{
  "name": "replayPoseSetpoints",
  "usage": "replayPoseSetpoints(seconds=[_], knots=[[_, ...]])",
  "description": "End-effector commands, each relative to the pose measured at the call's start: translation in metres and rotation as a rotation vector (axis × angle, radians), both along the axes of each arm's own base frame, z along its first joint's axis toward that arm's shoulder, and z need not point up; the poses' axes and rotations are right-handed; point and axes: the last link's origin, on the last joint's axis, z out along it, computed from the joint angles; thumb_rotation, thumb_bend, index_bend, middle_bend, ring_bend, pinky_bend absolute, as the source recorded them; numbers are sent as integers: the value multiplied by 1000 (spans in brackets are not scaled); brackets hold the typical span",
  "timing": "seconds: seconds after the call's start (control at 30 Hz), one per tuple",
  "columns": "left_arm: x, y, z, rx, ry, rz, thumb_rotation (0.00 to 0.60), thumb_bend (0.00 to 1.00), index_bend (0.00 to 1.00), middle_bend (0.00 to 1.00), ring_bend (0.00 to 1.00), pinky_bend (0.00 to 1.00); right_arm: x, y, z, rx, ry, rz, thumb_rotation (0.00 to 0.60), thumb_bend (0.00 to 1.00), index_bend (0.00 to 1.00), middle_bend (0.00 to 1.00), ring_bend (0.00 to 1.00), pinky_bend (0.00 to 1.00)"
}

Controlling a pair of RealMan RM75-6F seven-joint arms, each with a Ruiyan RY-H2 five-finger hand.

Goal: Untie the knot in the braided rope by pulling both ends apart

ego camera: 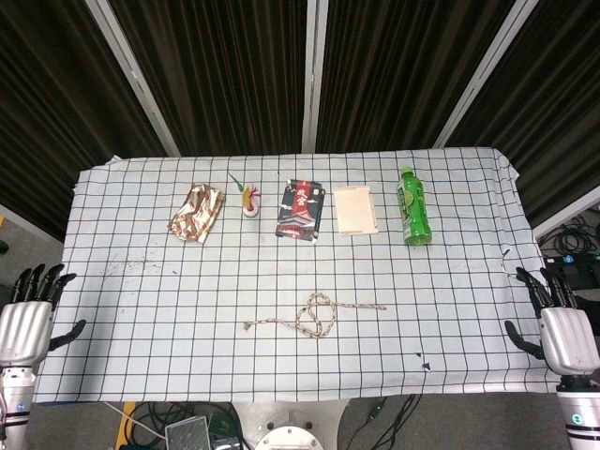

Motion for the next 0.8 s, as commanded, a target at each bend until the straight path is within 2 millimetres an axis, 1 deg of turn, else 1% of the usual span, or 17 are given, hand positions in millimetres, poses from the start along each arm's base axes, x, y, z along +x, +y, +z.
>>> replayPoseSetpoints(seconds=[0.03,0.23,0.33,0.43,0.57,0.6,0.7,0.8], knots=[[-2,-2,0,3,-2,7,600,164,204,100,0,0,2,-2,-2,8,-5,10,600,256,82,184,14,59],[-5,-7,1,8,-2,19,600,164,205,100,0,0,9,-6,-11,58,-9,35,600,256,85,184,14,59],[-5,-6,1,8,-8,18,600,164,205,100,0,0,22,-16,-22,107,-16,77,600,254,109,190,14,59],[-4,-5,1,5,-10,9,600,164,205,100,0,0,43,-33,-44,191,-1,138,600,249,172,200,14,59],[-5,-6,1,4,-13,6,600,164,205,100,0,0,70,-57,-82,300,37,195,600,237,300,211,14,60],[-6,-7,1,4,-14,9,600,164,205,100,0,0,78,-64,-94,324,42,204,600,232,327,211,13,60],[-9,-8,1,-1,-19,19,600,164,205,100,0,0,93,-79,-125,369,46,213,600,224,391,214,13,60],[-12,-8,-1,-10,-23,27,600,164,205,100,0,0,101,-89,-150,405,64,211,600,213,424,217,13,60]])
